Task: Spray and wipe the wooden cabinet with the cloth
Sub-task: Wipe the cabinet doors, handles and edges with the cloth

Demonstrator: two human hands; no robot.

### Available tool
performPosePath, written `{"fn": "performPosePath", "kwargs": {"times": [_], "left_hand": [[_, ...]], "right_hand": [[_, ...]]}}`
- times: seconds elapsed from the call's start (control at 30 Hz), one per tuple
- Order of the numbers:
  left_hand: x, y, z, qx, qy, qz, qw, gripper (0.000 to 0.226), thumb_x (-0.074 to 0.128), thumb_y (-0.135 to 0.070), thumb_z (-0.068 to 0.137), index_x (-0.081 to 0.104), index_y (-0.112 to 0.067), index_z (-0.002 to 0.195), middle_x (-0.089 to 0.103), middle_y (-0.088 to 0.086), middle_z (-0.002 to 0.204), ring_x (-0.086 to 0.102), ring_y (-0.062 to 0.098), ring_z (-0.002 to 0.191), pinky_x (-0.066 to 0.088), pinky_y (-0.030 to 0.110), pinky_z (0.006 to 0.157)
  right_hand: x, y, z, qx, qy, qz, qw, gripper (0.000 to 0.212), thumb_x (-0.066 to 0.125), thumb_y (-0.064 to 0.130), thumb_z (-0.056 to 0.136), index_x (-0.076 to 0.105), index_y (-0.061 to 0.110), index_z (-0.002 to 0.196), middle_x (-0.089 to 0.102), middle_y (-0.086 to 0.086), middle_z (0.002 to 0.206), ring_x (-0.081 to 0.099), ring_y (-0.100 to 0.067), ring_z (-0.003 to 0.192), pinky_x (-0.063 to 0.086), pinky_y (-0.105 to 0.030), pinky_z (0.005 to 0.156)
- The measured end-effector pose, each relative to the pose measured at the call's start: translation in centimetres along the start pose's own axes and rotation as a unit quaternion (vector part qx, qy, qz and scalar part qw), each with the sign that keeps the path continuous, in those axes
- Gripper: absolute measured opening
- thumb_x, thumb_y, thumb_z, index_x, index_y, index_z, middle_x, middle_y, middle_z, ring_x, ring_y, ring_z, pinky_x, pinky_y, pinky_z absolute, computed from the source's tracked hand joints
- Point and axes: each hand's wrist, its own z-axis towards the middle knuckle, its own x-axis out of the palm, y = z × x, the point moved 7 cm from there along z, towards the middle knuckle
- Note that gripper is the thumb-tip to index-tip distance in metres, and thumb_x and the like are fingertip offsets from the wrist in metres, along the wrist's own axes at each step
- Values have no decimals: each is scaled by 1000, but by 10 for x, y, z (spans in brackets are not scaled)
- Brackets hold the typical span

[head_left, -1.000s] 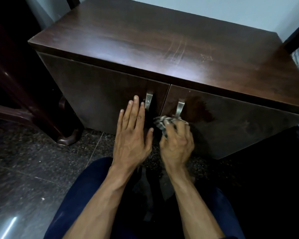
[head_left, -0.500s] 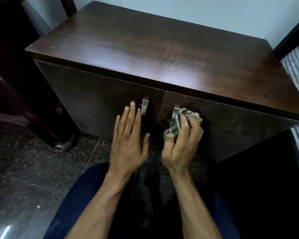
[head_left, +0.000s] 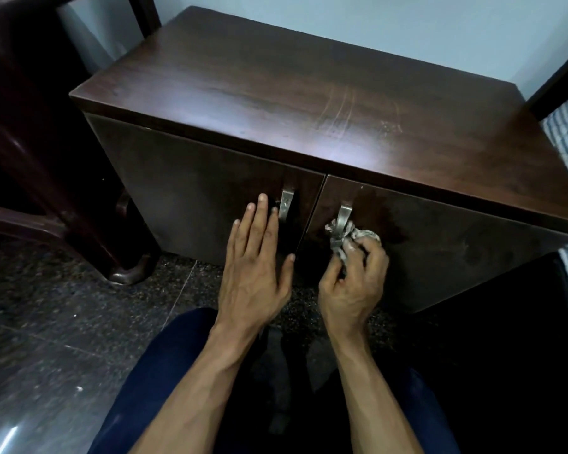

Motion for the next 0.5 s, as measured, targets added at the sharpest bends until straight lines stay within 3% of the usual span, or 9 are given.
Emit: {"fn": "performPosePath", "kwargs": {"times": [0.23,0.4,0.43,0.5], "left_hand": [[1,-1,0,-4,1,-9,1000,69,53,-29,97,25,-2,153,7,13,166,4,23,154,16,47,123],[3,-1,0,-1,0,-13,1000,69,53,-29,98,24,-2,154,6,13,166,4,24,154,18,49,123],[3,0,0,-2,2,-14,1000,69,53,-30,98,23,-2,154,6,13,166,4,24,154,18,49,123],[2,-1,0,-4,3,-12,1000,69,53,-30,97,23,-2,154,6,13,166,3,23,154,17,49,123]], "right_hand": [[-11,12,20,7,-1,41,999,23,67,-7,85,72,-3,107,63,-20,112,58,-29,104,41,-18,98],[-4,5,15,-22,54,7,998,29,68,-6,82,71,0,110,63,-16,114,57,-31,101,53,-43,83],[-5,6,17,-12,54,10,998,29,68,-5,81,71,1,109,63,-15,113,56,-30,100,52,-43,82],[-9,11,22,29,45,35,998,27,66,-2,81,72,3,107,63,-11,110,55,-26,100,49,-29,86]]}}
